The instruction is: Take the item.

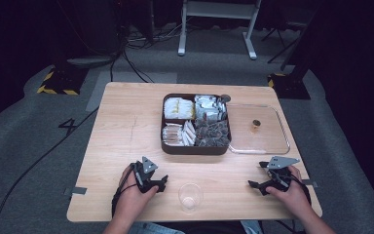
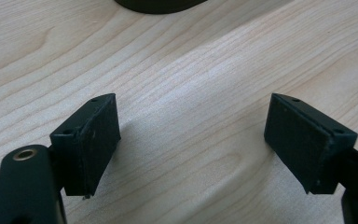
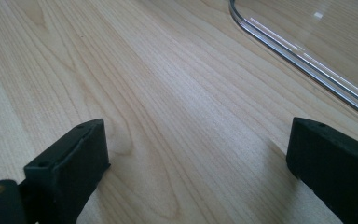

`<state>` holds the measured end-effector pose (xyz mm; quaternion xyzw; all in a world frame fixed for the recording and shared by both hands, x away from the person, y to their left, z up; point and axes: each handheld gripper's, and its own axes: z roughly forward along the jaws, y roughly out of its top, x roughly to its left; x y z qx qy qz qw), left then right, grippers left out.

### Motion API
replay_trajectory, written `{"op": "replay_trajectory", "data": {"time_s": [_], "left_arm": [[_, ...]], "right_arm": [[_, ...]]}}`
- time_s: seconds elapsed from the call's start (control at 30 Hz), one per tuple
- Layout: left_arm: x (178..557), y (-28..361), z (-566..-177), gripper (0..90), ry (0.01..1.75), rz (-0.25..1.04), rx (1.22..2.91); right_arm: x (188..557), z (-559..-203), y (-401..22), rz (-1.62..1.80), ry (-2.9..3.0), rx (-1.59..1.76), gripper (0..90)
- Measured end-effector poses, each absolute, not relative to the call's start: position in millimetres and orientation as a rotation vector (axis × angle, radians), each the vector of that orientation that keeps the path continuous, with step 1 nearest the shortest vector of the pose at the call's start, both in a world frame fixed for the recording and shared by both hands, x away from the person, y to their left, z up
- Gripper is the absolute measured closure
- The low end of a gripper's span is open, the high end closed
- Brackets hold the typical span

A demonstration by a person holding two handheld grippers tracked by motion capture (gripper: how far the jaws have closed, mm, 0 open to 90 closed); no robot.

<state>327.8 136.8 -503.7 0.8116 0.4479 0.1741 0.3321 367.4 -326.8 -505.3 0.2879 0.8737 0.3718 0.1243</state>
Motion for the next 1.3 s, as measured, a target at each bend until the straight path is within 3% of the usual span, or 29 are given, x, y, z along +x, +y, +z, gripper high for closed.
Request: {"op": "replay_trajectory", "data": {"time_s": [0.6,0.77,1.07,1.17,1.3], "left_arm": [[328,140,-503,17.9,1.135,0.438,2.142],[331,153,-504,18.0,0.992,0.376,2.193],[331,154,-504,18.5,1.010,0.389,2.188],[330,154,-503,21.2,1.040,0.413,2.171],[329,153,-500,32.7,1.162,0.431,2.114]], "right_arm": [[367,-505,-327,1.084,2.547,0.840,5.5],[367,-505,-327,1.084,2.547,0.839,5.5],[367,-505,-327,1.084,2.547,0.839,5.5],[367,-505,-327,1.084,2.547,0.839,5.5],[367,-505,-327,1.084,2.547,0.839,5.5]]}}
